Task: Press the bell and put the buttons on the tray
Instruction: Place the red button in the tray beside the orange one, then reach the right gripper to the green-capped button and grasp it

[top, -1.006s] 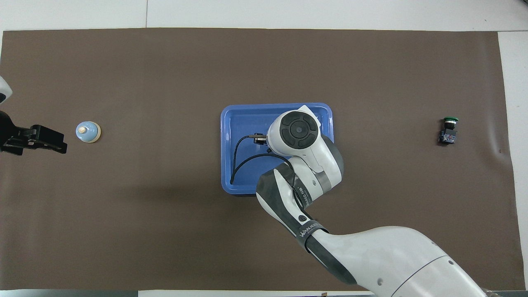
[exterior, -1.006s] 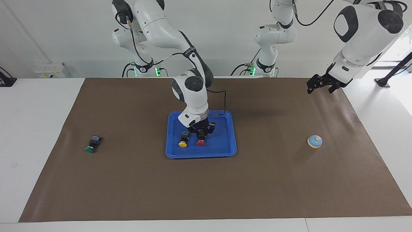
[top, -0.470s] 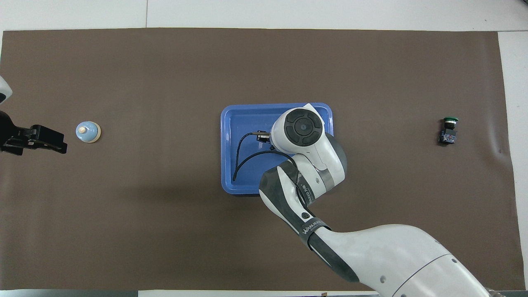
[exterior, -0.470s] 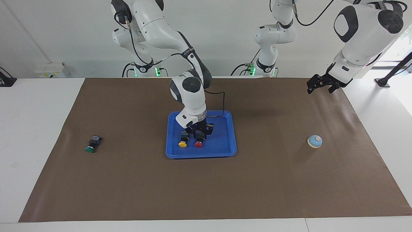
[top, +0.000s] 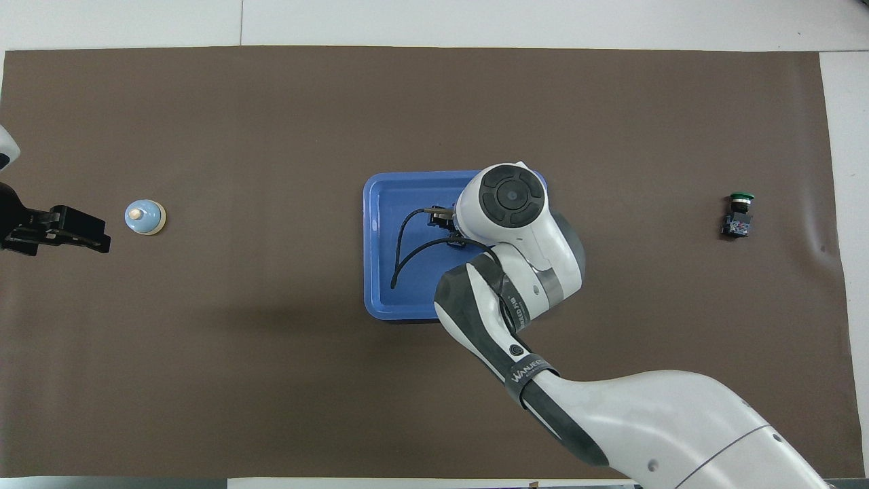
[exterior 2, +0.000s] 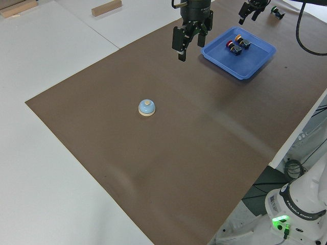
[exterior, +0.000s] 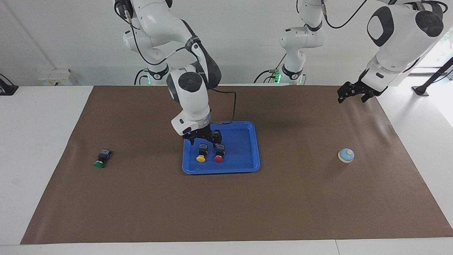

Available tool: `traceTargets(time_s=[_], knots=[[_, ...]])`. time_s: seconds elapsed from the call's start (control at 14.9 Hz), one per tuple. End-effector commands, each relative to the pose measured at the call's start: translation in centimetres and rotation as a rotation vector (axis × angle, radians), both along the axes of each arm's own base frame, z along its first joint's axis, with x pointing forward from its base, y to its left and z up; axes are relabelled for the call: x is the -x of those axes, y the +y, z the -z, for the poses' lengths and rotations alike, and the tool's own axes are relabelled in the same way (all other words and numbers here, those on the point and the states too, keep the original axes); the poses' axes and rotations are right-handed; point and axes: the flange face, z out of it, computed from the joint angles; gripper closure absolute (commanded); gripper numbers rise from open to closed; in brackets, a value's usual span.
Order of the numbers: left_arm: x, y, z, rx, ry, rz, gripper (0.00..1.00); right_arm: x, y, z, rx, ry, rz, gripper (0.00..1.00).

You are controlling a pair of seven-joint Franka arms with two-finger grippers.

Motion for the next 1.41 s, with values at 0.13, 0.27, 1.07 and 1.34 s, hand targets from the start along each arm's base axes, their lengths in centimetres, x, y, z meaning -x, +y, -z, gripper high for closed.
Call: traceTargets(time_s=[0.13, 0.27, 1.07, 1.34], knots=[[0.4, 0.0, -0.3, 0.013, -0.013, -0.012, 0.00, -2.4, -14.0, -2.9, 0.023, 0.018, -0.098, 0.00], [0.4, 0.0, -0.3, 0.013, -0.013, -0.012, 0.00, -3.0, -20.3, -2.4, 0.027, 0.022, -0.128, 0.00], [0.3, 0.0, -0.3, 0.013, -0.014, -0.012, 0.00, 2.3, -38.5, 9.4, 0.096, -0.075, -0.097, 0.00], [0.4, 0.1, -0.3, 0.012, -0.013, -0.011, 0.00, 2.9, -40.1, 12.3, 0.092, -0.073, -0.069, 0.06]])
